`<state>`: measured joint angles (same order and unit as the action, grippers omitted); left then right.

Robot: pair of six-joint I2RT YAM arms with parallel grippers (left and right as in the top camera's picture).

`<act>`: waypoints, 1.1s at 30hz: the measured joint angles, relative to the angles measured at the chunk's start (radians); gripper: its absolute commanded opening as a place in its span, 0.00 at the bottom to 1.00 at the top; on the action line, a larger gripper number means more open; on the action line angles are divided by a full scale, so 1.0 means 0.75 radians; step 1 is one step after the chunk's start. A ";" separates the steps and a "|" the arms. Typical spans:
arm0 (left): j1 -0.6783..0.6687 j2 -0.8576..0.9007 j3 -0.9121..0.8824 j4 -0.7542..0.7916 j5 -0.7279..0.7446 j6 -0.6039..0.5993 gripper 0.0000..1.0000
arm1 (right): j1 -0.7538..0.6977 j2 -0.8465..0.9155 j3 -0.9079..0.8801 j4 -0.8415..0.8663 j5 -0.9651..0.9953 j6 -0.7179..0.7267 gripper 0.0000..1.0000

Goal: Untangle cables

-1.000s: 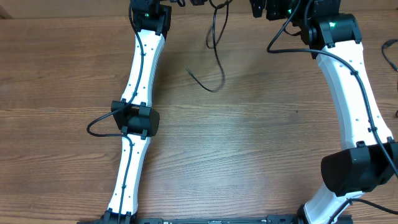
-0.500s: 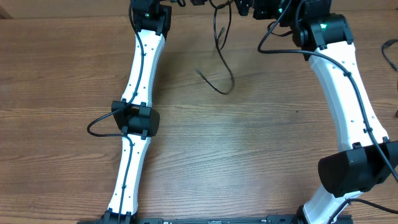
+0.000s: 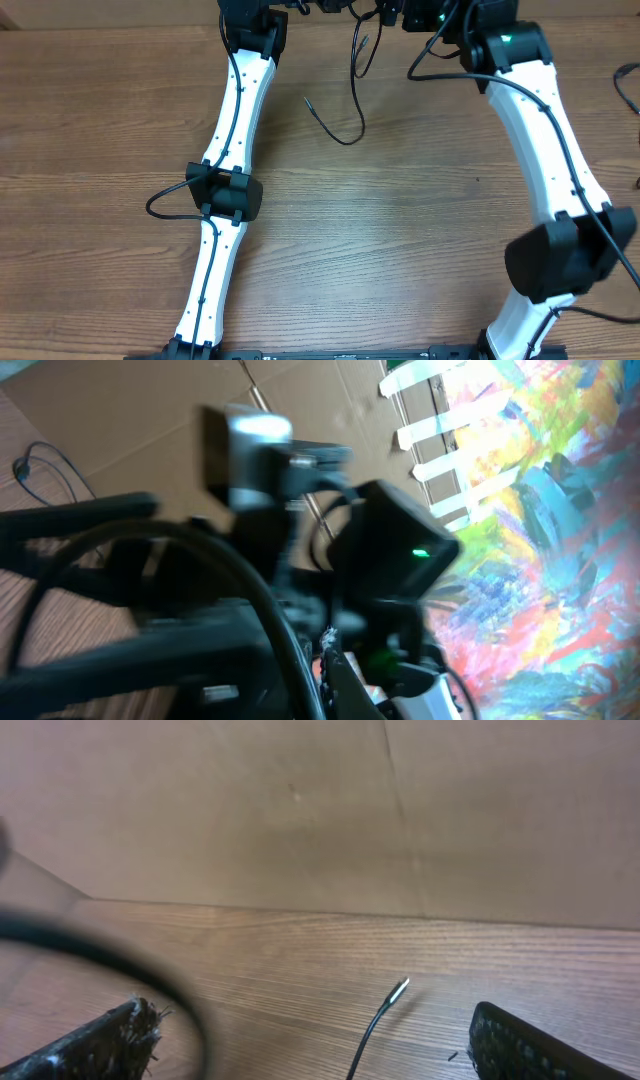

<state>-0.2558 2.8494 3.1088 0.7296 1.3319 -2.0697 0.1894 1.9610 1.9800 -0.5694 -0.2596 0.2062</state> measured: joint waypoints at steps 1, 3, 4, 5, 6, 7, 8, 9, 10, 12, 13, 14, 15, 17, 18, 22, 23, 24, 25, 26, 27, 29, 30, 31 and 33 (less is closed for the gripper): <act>0.000 0.000 0.000 -0.001 0.001 -0.001 0.05 | 0.000 0.018 0.000 0.006 0.001 0.001 0.98; 0.000 0.000 0.000 -0.007 0.005 -0.003 0.04 | -0.001 0.042 0.000 0.016 0.002 0.003 0.98; 0.001 0.000 0.000 -0.009 0.006 -0.005 0.04 | -0.001 0.048 0.000 0.021 0.002 0.003 0.98; 0.000 0.000 0.000 -0.009 0.006 -0.005 0.05 | -0.003 0.051 0.000 0.026 0.001 0.003 0.99; 0.000 0.000 0.000 -0.009 0.005 -0.006 0.05 | -0.007 0.051 0.000 0.035 0.001 0.003 0.99; 0.000 0.000 0.000 -0.009 0.005 -0.006 0.04 | -0.013 0.051 0.000 0.042 0.002 0.002 0.99; 0.000 0.000 0.000 -0.009 0.006 -0.006 0.04 | -0.022 0.051 0.000 0.048 0.001 0.003 0.99; 0.000 0.000 0.000 -0.009 0.007 -0.006 0.05 | -0.031 0.051 0.000 0.052 0.001 0.003 0.99; 0.000 0.000 0.000 -0.009 0.010 -0.006 0.04 | -0.043 0.051 0.000 0.051 0.000 0.003 0.99; -0.001 0.000 0.000 -0.011 0.027 -0.006 0.05 | -0.075 0.051 0.000 0.055 -0.004 0.002 0.98; -0.004 0.000 0.000 -0.011 0.033 -0.006 0.04 | -0.089 0.051 0.000 0.058 -0.005 0.001 0.98; -0.008 -0.002 0.000 -0.014 0.040 -0.006 0.04 | -0.108 0.051 0.000 0.060 -0.008 -0.001 0.98; -0.012 -0.005 0.000 -0.016 0.048 -0.006 0.05 | -0.127 0.051 0.000 0.061 -0.011 -0.002 0.98; -0.023 -0.022 0.000 -0.029 0.065 -0.008 0.05 | -0.178 0.051 0.000 0.060 -0.030 -0.014 0.98; -0.027 -0.031 0.000 -0.039 0.070 -0.010 0.04 | -0.200 0.051 0.000 0.059 -0.037 -0.020 0.98; -0.038 -0.114 0.000 -0.101 0.095 -0.011 0.04 | -0.312 0.052 0.000 0.054 -0.067 -0.045 0.98; -0.038 -0.137 0.000 -0.100 0.097 -0.011 0.05 | -0.338 0.052 0.000 0.052 -0.057 -0.052 0.98; -0.036 -0.163 0.000 -0.100 0.100 -0.011 0.05 | -0.369 0.056 0.000 0.046 -0.041 -0.058 0.98; -0.032 -0.193 0.000 -0.104 0.105 -0.011 0.04 | -0.399 0.063 0.000 0.040 -0.025 -0.065 0.98; -0.028 -0.223 0.000 -0.107 0.108 -0.011 0.05 | -0.435 0.073 0.000 0.035 -0.014 -0.076 0.98; -0.025 -0.246 0.001 -0.106 0.113 -0.011 0.05 | -0.461 0.082 0.000 0.030 0.000 -0.086 0.98; -0.023 -0.290 0.006 -0.107 0.115 -0.011 0.05 | -0.517 0.105 0.000 0.011 0.038 -0.105 0.98; -0.022 -0.307 0.011 -0.110 0.115 -0.011 0.04 | -0.540 0.120 0.000 0.001 0.064 -0.112 0.98; -0.022 -0.321 0.018 -0.120 0.116 -0.011 0.05 | -0.562 0.133 0.000 -0.006 0.083 -0.122 0.98; -0.019 -0.336 0.026 -0.134 0.118 -0.011 0.05 | -0.602 0.163 0.000 -0.012 0.115 -0.137 0.98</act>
<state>-0.2703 2.5973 3.1287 0.6289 1.4204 -2.0777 -0.2623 2.0830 1.9800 -0.5781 -0.1730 0.1036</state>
